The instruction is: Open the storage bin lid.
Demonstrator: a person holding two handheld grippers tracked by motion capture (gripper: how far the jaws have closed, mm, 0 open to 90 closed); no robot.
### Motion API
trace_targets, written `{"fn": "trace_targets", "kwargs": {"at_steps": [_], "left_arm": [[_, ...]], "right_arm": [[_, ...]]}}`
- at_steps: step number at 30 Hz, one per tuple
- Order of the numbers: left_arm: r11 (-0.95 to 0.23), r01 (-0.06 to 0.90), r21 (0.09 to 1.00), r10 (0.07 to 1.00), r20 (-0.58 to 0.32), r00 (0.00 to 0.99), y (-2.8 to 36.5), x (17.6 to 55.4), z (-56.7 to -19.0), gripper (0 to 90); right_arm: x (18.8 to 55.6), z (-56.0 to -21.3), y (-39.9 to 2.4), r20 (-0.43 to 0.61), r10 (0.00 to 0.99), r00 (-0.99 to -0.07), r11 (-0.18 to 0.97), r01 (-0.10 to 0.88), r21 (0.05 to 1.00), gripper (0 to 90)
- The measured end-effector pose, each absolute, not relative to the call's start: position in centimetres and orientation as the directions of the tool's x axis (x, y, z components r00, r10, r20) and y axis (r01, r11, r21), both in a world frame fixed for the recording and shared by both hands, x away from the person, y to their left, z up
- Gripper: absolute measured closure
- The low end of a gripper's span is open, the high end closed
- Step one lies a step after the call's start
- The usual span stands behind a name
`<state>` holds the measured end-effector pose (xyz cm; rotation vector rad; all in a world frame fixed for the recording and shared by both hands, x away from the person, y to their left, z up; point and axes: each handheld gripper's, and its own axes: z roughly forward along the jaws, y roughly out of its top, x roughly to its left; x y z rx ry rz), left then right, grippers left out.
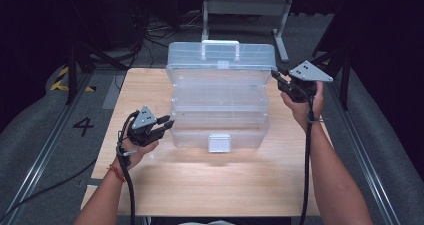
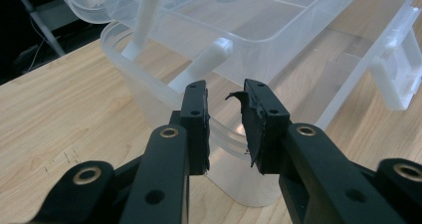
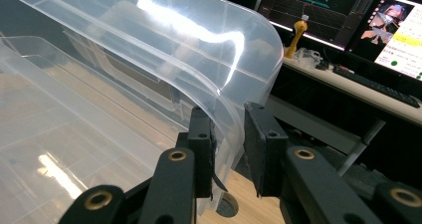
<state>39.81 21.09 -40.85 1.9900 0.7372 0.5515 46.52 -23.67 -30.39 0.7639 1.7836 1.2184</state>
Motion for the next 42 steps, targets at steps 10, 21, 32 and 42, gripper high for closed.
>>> {"fn": "trace_targets", "kwargs": {"at_steps": [10, 21, 32, 42], "left_arm": [[-0.404, 0.279, 0.871, 0.688, 0.088, 0.72, 21.1, 39.8, -40.9, 72.4], [-0.398, 0.278, 0.874, 0.688, 0.084, 0.721, 21.1, 39.9, -40.9, 72.2], [-0.395, 0.279, 0.875, 0.688, 0.081, 0.721, 21.1, 39.9, -41.0, 72.2], [-0.394, 0.281, 0.875, 0.69, 0.08, 0.72, 21.1, 39.9, -41.0, 72.1]], "right_arm": [[47.3, -30.1, -23.5, -0.307, 0.835, -0.457, 0.355, 0.021, 0.935, 77.6], [47.6, -30.4, -23.6, -0.283, 0.846, -0.452, 0.325, 0.017, 0.946, 78.0], [48.6, -32.3, -24.1, -0.236, 0.856, -0.461, 0.297, 0.064, 0.953, 82.2], [48.9, -32.7, -24.2, -0.233, 0.862, -0.451, 0.296, 0.074, 0.952, 83.4]]}}
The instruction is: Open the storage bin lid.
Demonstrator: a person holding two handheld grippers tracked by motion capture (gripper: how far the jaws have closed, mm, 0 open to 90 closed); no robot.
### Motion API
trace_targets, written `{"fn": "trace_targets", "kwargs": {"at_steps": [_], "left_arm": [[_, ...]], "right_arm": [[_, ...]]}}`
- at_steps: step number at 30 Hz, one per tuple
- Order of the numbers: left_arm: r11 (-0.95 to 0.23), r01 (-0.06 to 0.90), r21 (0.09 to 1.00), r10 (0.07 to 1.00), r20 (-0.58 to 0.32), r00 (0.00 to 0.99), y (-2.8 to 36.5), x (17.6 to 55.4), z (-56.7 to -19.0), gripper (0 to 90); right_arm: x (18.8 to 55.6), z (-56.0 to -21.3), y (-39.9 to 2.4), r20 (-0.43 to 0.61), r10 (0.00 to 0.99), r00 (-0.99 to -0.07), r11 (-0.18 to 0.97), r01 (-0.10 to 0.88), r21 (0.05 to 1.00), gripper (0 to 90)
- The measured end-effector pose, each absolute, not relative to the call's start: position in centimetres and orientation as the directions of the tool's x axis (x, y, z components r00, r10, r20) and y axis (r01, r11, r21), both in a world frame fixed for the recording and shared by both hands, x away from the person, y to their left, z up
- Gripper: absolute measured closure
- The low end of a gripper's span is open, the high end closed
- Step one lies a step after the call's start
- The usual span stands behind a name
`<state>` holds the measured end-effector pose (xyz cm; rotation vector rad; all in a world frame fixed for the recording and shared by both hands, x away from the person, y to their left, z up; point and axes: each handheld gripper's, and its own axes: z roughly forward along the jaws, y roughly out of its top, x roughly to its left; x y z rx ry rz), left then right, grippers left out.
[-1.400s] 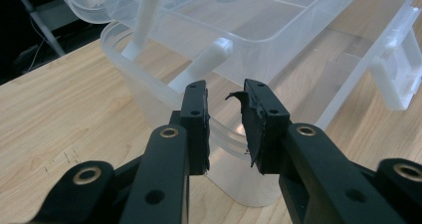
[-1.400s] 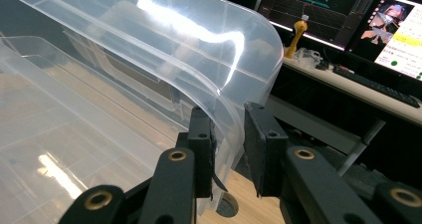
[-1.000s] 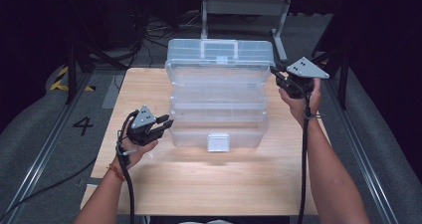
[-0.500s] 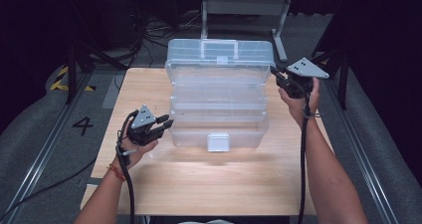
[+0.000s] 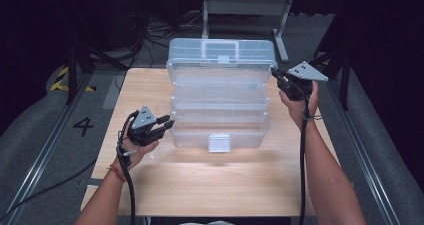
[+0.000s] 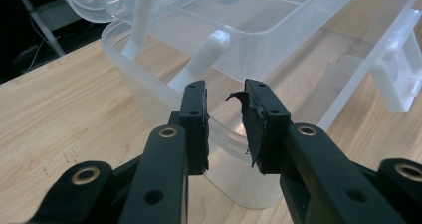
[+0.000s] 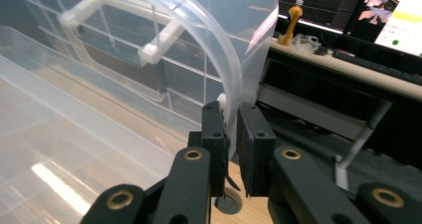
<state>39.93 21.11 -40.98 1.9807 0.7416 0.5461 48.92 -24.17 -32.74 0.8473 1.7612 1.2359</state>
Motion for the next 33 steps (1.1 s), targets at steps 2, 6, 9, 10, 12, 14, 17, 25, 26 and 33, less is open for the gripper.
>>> {"fn": "trace_targets", "kwargs": {"at_steps": [2, 6, 9, 10, 12, 14, 17, 25, 26, 33], "left_arm": [[-0.394, 0.281, 0.875, 0.69, 0.08, 0.719, 21.1, 40.0, -41.0, 71.9], [-0.395, 0.279, 0.875, 0.689, 0.081, 0.72, 21.1, 40.0, -41.0, 71.9], [-0.395, 0.281, 0.875, 0.69, 0.08, 0.72, 21.1, 40.0, -41.0, 71.8], [-0.396, 0.276, 0.876, 0.688, 0.084, 0.721, 21.1, 40.0, -41.0, 71.7], [-0.393, 0.277, 0.877, 0.686, 0.079, 0.723, 21.2, 40.1, -41.0, 71.6], [-0.393, 0.278, 0.877, 0.685, 0.077, 0.724, 21.2, 40.1, -41.0, 71.5], [-0.39, 0.279, 0.878, 0.685, 0.074, 0.725, 21.2, 40.1, -41.0, 71.5], [-0.388, 0.28, 0.878, 0.683, 0.07, 0.727, 21.2, 40.1, -41.1, 71.3], [-0.388, 0.277, 0.879, 0.683, 0.072, 0.727, 21.3, 40.2, -41.1, 71.3], [-0.383, 0.281, 0.88, 0.683, 0.065, 0.728, 21.3, 40.1, -41.1, 71.2]], "right_arm": [[49.1, -32.5, -24.0, -0.247, 0.86, -0.446, 0.314, 0.081, 0.946, 83.6], [49.8, -31.8, -23.9, -0.24, 0.862, -0.447, 0.318, 0.108, 0.942, 83.7], [50.3, -31.7, -23.9, -0.218, 0.865, -0.452, 0.302, 0.123, 0.945, 83.9], [50.4, -31.7, -23.9, -0.22, 0.866, -0.45, 0.304, 0.122, 0.945, 83.8], [50.6, -31.7, -23.8, -0.214, 0.87, -0.445, 0.295, 0.121, 0.948, 83.7], [50.7, -31.9, -23.7, -0.236, 0.87, -0.434, 0.314, 0.117, 0.942, 83.2], [50.9, -32.4, -23.6, -0.235, 0.87, -0.434, 0.32, 0.133, 0.938, 82.6], [51.8, -34.5, -24.0, -0.196, 0.869, -0.455, 0.307, 0.185, 0.933, 86.8], [51.9, -34.7, -24.1, -0.183, 0.87, -0.457, 0.299, 0.194, 0.934, 87.3], [52.6, -35.7, -23.9, -0.169, 0.876, -0.451, 0.29, 0.215, 0.932, 90.0]]}}
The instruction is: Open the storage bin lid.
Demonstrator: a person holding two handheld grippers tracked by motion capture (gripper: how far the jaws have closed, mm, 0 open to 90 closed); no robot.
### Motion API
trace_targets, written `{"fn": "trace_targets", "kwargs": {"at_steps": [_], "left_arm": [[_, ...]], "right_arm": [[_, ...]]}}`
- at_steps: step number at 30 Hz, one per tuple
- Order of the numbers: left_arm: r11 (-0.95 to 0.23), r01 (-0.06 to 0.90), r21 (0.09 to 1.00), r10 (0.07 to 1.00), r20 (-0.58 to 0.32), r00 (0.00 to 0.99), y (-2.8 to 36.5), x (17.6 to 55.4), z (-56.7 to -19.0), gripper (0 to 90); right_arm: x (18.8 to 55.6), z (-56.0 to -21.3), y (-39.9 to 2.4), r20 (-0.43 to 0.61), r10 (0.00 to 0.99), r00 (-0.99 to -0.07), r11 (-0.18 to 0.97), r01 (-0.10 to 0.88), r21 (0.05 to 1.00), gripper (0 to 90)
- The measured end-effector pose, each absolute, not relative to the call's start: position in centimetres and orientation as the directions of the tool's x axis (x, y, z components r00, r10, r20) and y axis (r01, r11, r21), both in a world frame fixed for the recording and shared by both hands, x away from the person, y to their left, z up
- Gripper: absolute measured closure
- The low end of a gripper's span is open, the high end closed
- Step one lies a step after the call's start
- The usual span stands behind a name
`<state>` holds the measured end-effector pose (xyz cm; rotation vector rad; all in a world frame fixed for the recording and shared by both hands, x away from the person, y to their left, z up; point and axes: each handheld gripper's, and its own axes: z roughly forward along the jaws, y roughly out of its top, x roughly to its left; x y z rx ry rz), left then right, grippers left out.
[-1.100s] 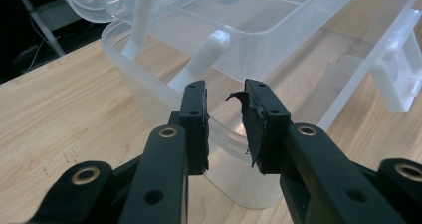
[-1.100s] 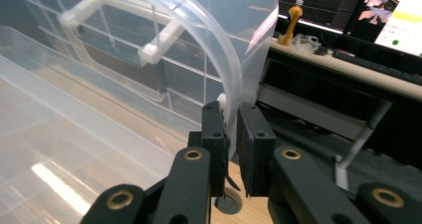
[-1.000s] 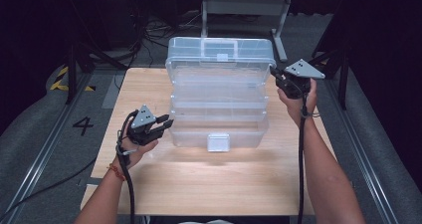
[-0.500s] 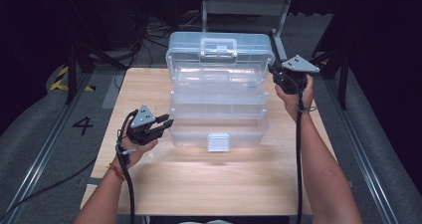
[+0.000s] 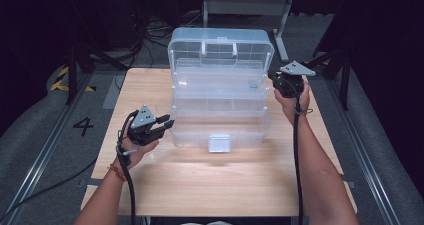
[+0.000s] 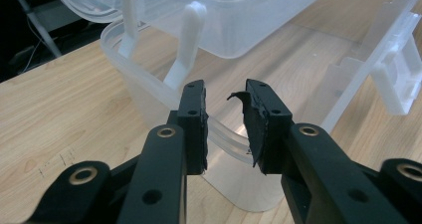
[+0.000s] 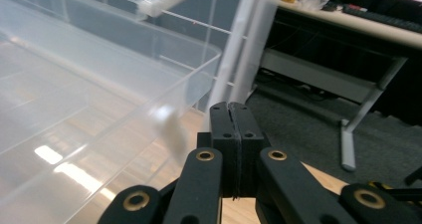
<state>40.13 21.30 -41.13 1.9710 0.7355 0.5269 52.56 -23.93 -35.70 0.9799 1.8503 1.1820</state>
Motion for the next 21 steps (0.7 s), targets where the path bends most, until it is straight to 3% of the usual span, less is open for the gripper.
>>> {"fn": "trace_targets", "kwargs": {"at_steps": [21], "left_arm": [[-0.374, 0.281, 0.884, 0.688, 0.061, 0.723, 21.2, 40.2, -41.1, 71.5]], "right_arm": [[52.7, -38.7, -24.2, -0.161, 0.868, -0.47, 0.322, 0.286, 0.903, 90.0]]}}
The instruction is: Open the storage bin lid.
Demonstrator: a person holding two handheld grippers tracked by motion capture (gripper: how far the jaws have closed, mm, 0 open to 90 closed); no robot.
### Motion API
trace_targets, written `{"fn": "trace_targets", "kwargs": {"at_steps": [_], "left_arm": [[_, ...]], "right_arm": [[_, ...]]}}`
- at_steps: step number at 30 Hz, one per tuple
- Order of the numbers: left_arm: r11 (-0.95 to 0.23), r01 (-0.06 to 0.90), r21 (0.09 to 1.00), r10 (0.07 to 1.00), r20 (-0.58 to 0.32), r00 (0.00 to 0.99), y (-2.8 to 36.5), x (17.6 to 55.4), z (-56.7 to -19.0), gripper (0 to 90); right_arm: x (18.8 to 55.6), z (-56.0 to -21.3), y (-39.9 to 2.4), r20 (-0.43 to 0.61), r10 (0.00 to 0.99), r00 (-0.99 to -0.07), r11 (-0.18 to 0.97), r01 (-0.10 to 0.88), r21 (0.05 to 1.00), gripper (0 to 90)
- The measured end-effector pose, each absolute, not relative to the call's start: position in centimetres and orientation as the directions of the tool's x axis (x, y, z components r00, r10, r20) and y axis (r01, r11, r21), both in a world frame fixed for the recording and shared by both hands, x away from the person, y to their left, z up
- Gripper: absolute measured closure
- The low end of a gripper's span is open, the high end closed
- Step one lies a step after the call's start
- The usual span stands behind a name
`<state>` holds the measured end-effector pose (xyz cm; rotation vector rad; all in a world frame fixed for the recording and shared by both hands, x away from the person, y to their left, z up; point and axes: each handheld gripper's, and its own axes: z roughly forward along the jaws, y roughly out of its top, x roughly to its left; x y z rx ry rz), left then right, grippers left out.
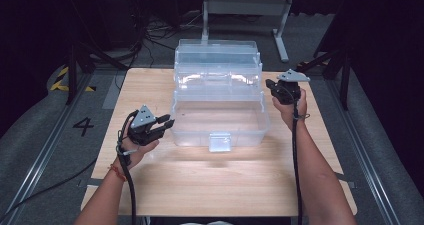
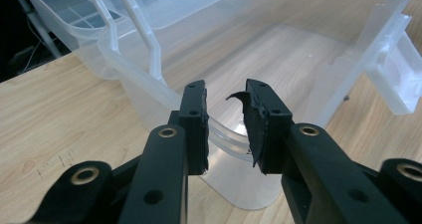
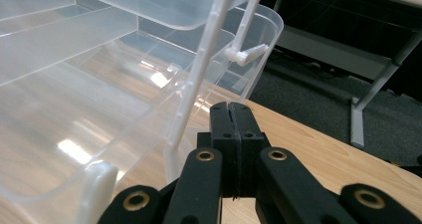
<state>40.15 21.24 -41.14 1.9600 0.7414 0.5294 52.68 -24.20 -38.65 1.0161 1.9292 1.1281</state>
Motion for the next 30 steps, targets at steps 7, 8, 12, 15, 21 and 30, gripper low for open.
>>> {"fn": "trace_targets", "kwargs": {"at_steps": [7, 8, 12, 15, 21, 30], "left_arm": [[-0.392, 0.278, 0.877, 0.686, 0.078, 0.724, 21.1, 40.0, -40.9, 71.9], [-0.398, 0.277, 0.875, 0.684, 0.081, 0.725, 21.1, 40.0, -40.8, 72.1], [-0.405, 0.275, 0.872, 0.689, 0.093, 0.719, 21.3, 39.9, -40.5, 72.1], [-0.41, 0.276, 0.87, 0.694, 0.101, 0.713, 21.6, 39.7, -40.3, 72.0], [-0.433, 0.276, 0.858, 0.702, 0.128, 0.701, 22.2, 39.3, -39.7, 72.0], [-0.485, 0.285, 0.827, 0.7, 0.171, 0.694, 23.0, 38.7, -39.7, 71.1]], "right_arm": [[52.1, -38.0, -24.3, -0.194, 0.859, -0.474, 0.35, 0.267, 0.898, 90.0], [51.9, -37.9, -24.3, -0.196, 0.858, -0.476, 0.352, 0.265, 0.897, 90.0], [51.2, -37.3, -24.5, -0.221, 0.843, -0.49, 0.376, 0.244, 0.894, 90.0], [50.5, -36.8, -24.7, -0.226, 0.837, -0.499, 0.381, 0.234, 0.895, 90.0], [48.9, -36.0, -25.2, -0.248, 0.816, -0.522, 0.405, 0.211, 0.89, 88.3], [46.8, -35.8, -26.0, -0.26, 0.793, -0.551, 0.426, 0.197, 0.883, 85.0]]}}
